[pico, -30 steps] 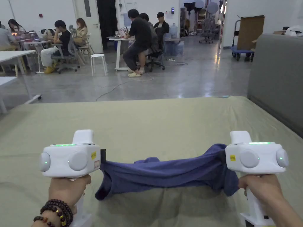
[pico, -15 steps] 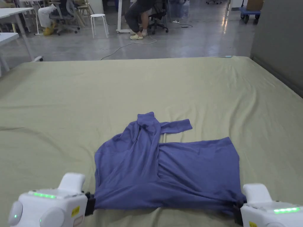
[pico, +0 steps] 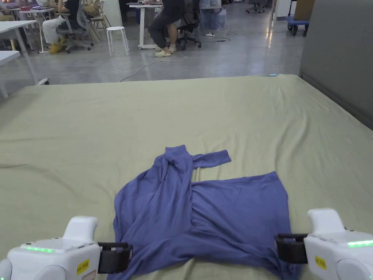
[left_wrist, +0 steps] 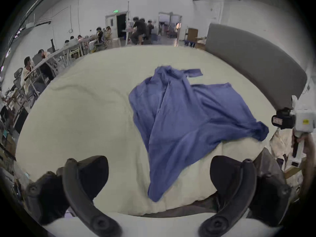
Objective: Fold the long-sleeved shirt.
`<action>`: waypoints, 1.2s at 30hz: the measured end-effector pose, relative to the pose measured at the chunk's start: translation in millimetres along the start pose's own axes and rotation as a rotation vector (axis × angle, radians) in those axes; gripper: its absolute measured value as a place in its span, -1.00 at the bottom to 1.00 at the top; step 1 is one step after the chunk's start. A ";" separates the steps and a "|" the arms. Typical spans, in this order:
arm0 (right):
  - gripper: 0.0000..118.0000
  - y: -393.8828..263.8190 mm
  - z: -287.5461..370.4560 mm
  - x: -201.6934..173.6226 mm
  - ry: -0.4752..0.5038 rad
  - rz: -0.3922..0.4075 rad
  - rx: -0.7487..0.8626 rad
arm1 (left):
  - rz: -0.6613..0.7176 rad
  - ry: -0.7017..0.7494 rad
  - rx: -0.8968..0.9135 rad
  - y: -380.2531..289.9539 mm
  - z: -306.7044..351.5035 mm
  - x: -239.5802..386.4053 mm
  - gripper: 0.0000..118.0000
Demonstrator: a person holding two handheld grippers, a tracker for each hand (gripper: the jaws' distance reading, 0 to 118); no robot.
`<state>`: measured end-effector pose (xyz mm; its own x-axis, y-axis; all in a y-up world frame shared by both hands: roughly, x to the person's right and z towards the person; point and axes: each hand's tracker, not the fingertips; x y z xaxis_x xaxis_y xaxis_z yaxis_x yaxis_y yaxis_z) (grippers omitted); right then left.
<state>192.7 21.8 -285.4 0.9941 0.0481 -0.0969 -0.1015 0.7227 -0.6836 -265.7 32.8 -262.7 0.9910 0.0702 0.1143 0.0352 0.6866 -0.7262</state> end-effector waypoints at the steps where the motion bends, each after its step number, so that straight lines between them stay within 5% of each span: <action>1: 0.97 6.4 3.2 2.9 -0.004 -0.011 0.001 | -0.015 0.019 -0.001 8.1 1.8 1.6 0.97; 3: 0.44 11.1 6.4 4.5 0.016 -0.036 0.024 | -0.043 0.054 -0.003 -1.9 -2.8 8.8 0.63; 4: -0.56 12.3 7.8 4.0 0.020 -0.044 0.031 | -0.051 0.063 0.007 -2.4 -3.9 11.0 -0.26; 5: -1.00 12.6 6.6 3.0 0.019 -0.041 0.024 | -0.051 0.059 0.011 -3.5 -6.1 12.6 -0.96; 14: -1.00 -3.3 -9.1 0.7 0.039 -0.045 -0.054 | -0.064 0.084 -0.021 -12.0 -30.4 12.6 -0.97; 15: -1.00 -3.8 -10.6 1.3 0.041 -0.049 -0.057 | -0.069 0.073 -0.044 -14.4 -35.6 11.9 -0.68; 16: -1.00 -4.2 -12.1 1.7 0.042 -0.053 -0.062 | -0.081 0.092 -0.092 -16.4 -42.5 10.9 0.31; 17: -1.00 -4.3 -14.2 2.0 0.042 -0.056 -0.068 | -0.082 0.109 -0.142 -20.0 -51.4 10.6 0.95; 18: -1.00 -4.6 -16.1 2.8 0.039 -0.058 -0.072 | -0.079 0.076 -0.079 -22.3 -55.1 12.1 0.99; 23: -1.00 -0.4 -26.4 4.3 0.036 -0.066 -0.088 | -0.078 0.096 -0.239 -36.5 -85.6 14.7 0.77; 24: -1.00 4.4 -30.7 4.7 0.029 -0.069 -0.091 | -0.081 0.092 -0.235 -38.0 -88.6 15.9 0.56; 26: -1.00 19.6 -39.1 7.4 0.024 -0.068 -0.091 | -0.097 0.078 -0.234 -39.3 -90.1 17.8 -0.35; 28: -1.00 45.2 -51.7 11.5 -0.002 -0.074 -0.064 | -0.098 0.036 -0.217 -36.2 -87.7 22.1 -0.91; 31: -1.00 97.7 -83.8 24.7 0.004 -0.104 -0.037 | -0.145 0.017 -0.197 -28.9 -78.3 29.2 -0.92; 32: -0.89 117.3 -99.8 27.4 -0.003 -0.094 -0.037 | -0.136 0.011 -0.202 -26.5 -74.4 28.3 -0.92; 33: -0.48 134.4 -116.9 32.0 0.001 -0.075 -0.044 | -0.124 -0.001 -0.198 -23.1 -71.5 26.4 -0.92; 34: 0.37 149.8 -134.2 35.8 -0.002 -0.054 -0.067 | -0.103 -0.012 -0.194 -20.7 -68.9 24.7 -0.92; 35: 0.80 164.0 -156.0 39.5 0.013 -0.018 -0.122 | -0.101 -0.011 -0.181 -17.1 -64.5 23.3 -0.92; 36: 0.88 176.2 -178.2 43.6 0.011 0.024 -0.188 | -0.104 -0.009 -0.175 -15.6 -62.7 22.6 -0.92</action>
<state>211.6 28.4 -539.0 0.9910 0.0550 -0.1220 -0.1311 0.5797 -0.8042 -235.7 -21.7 -291.2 0.9795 0.0127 0.2008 0.1603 0.5543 -0.8168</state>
